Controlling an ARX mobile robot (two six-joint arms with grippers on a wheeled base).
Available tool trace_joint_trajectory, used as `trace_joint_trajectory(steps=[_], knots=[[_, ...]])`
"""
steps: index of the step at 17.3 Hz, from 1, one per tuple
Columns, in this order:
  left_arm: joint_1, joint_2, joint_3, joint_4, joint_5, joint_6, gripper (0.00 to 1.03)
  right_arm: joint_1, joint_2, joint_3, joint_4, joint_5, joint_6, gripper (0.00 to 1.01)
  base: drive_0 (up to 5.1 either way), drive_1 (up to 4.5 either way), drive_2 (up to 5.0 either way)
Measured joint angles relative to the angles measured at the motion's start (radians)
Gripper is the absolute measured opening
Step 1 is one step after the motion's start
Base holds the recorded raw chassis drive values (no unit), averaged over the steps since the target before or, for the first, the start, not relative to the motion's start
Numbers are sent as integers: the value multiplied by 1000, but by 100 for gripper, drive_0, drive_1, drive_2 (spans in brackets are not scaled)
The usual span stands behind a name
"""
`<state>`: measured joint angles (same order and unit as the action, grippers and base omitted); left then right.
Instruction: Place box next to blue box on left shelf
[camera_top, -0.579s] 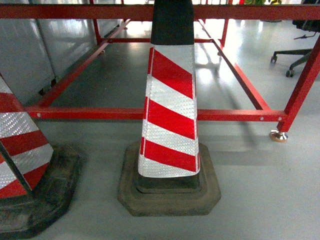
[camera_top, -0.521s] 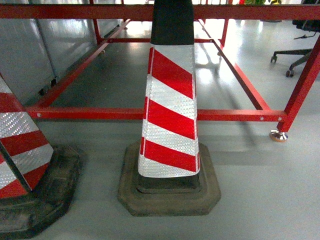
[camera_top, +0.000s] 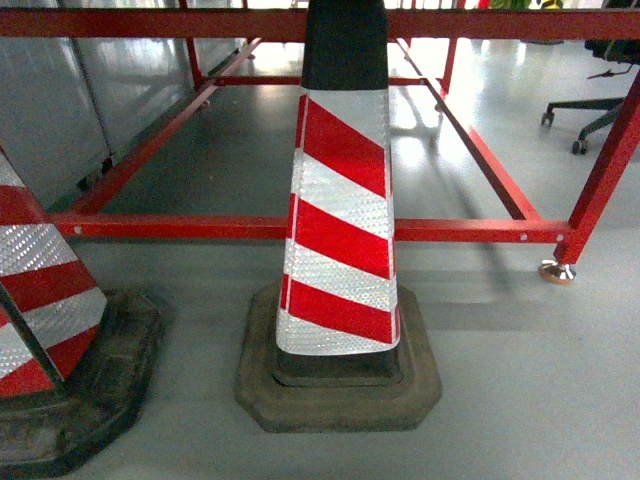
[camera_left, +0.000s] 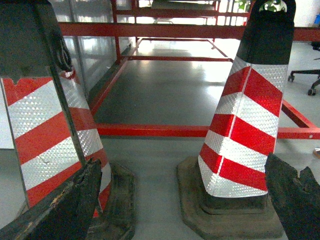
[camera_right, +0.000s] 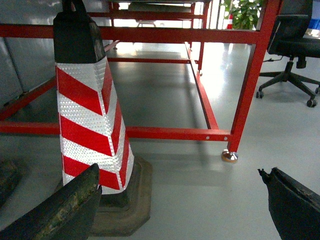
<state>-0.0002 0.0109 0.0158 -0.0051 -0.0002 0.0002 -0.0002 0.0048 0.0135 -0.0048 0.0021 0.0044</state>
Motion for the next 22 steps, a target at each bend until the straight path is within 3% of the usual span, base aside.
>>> trace_joint_trajectory(steps=[22], knots=[[0, 0, 0, -1, 0, 0, 98, 0, 0, 0, -2, -3, -2, 98, 0, 0, 0]])
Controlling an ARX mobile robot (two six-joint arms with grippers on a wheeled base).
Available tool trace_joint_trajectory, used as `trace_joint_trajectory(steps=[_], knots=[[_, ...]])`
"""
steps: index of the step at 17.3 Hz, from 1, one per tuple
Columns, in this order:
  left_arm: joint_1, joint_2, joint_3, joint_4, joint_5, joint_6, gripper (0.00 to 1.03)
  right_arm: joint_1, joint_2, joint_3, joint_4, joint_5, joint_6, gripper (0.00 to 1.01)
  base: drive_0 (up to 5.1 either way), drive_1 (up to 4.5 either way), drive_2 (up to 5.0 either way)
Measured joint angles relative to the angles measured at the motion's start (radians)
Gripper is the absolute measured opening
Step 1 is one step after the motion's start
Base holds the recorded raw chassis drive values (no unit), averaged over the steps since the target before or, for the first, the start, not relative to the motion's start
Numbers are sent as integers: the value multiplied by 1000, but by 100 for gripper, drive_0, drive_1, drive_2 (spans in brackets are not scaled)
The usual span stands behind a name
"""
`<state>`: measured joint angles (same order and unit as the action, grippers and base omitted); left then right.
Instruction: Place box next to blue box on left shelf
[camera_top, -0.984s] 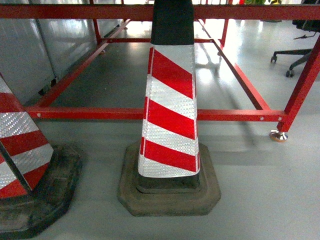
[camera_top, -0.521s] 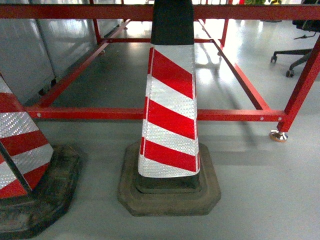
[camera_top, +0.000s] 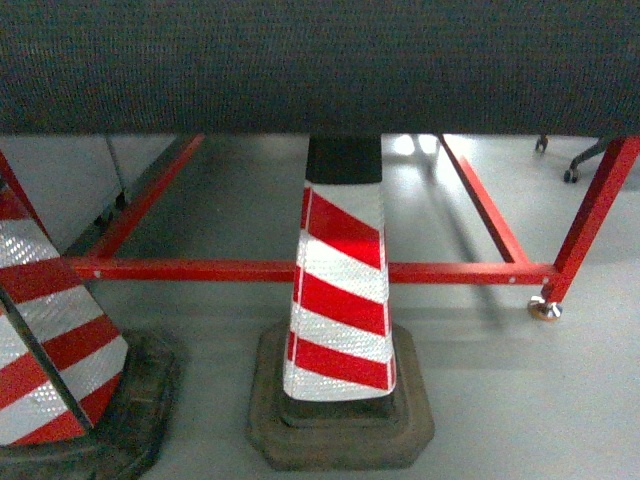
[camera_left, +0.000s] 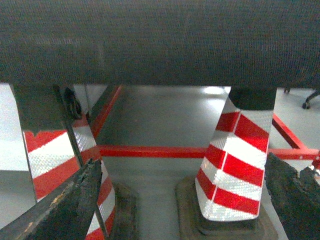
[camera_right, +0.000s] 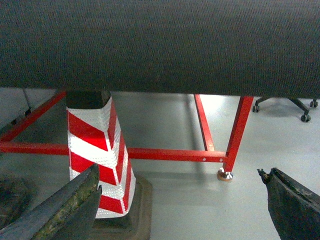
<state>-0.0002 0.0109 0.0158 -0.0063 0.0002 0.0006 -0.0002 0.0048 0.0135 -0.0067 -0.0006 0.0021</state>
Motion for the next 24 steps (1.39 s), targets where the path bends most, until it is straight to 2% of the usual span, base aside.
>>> trace_joint_trajectory(steps=[24], knots=[[0, 0, 0, 1, 0, 0, 98, 0, 0, 0, 1, 0, 0, 98, 0, 0, 0]])
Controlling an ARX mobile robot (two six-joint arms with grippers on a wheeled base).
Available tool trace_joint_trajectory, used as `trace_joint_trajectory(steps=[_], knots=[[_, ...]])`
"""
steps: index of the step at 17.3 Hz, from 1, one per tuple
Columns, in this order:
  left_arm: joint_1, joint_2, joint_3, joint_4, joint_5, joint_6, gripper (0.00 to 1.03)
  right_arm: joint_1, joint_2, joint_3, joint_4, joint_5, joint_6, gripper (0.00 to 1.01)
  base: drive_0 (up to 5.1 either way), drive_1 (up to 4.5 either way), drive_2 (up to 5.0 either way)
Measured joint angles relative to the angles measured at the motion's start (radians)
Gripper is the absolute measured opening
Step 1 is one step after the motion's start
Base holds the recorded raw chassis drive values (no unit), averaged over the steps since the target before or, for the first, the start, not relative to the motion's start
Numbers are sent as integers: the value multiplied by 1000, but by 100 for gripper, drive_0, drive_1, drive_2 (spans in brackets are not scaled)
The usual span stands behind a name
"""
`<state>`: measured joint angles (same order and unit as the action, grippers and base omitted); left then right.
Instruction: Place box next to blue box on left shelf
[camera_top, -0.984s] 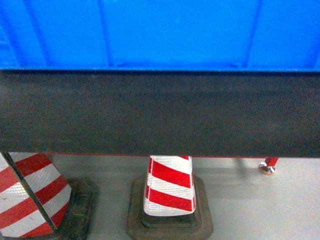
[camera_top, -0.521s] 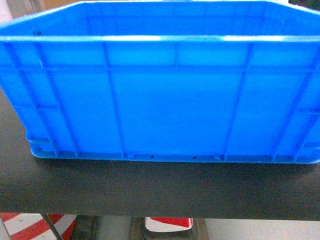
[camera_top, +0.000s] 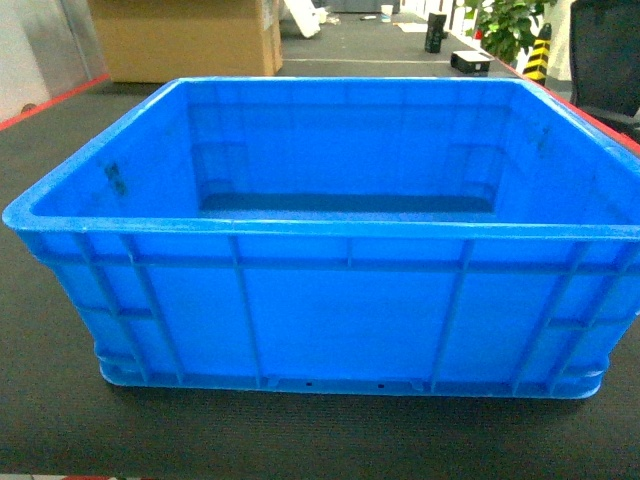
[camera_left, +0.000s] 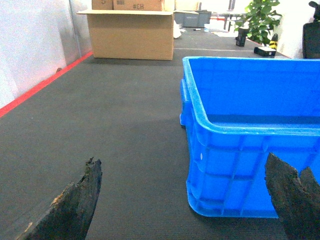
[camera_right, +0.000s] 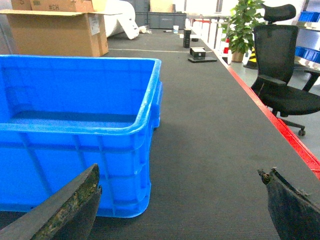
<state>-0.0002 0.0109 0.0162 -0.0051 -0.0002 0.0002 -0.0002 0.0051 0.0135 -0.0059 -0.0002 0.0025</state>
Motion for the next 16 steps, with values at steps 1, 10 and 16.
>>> trace_joint_trajectory(steps=[1, 10, 16], knots=[[0, 0, 0, 0, 0, 0, 98, 0, 0, 0, 0, 0, 0, 98, 0, 0, 0], [0, 0, 0, 0, 0, 0, 98, 0, 0, 0, 0, 0, 0, 98, 0, 0, 0], [0, 0, 0, 0, 0, 0, 98, 0, 0, 0, 0, 0, 0, 98, 0, 0, 0]])
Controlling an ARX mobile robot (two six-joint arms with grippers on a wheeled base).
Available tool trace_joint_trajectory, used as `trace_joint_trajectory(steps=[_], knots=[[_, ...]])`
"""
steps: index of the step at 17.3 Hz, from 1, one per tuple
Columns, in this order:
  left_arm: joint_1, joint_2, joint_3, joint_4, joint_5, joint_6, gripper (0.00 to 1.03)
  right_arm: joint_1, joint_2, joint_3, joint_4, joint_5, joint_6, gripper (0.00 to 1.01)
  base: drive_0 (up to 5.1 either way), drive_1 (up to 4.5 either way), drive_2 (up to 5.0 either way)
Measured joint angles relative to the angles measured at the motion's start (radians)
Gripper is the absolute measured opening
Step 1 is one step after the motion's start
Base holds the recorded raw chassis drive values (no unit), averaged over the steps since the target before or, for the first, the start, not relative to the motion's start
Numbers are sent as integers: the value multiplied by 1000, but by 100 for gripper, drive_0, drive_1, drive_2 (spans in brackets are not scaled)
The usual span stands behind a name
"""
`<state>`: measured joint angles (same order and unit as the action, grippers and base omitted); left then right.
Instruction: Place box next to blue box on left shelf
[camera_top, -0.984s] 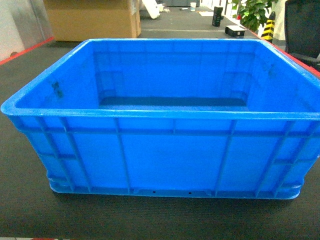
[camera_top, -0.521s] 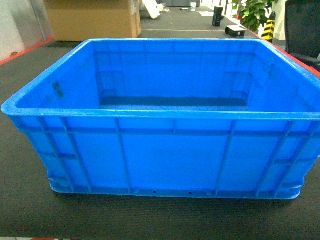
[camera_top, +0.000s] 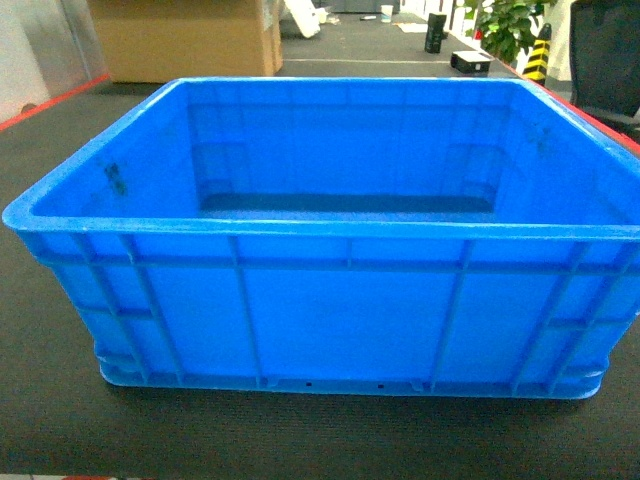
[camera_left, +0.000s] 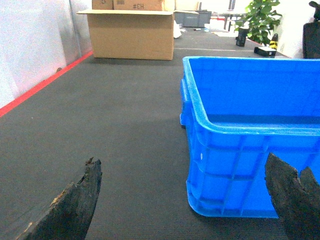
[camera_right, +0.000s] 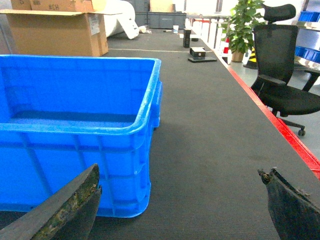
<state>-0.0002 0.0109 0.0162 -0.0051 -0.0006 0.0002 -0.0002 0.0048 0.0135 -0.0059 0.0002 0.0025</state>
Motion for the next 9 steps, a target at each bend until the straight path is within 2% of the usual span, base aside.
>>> trace_joint_trajectory(steps=[9], knots=[[0, 0, 0, 0, 0, 0, 98, 0, 0, 0, 0, 0, 0, 98, 0, 0, 0]])
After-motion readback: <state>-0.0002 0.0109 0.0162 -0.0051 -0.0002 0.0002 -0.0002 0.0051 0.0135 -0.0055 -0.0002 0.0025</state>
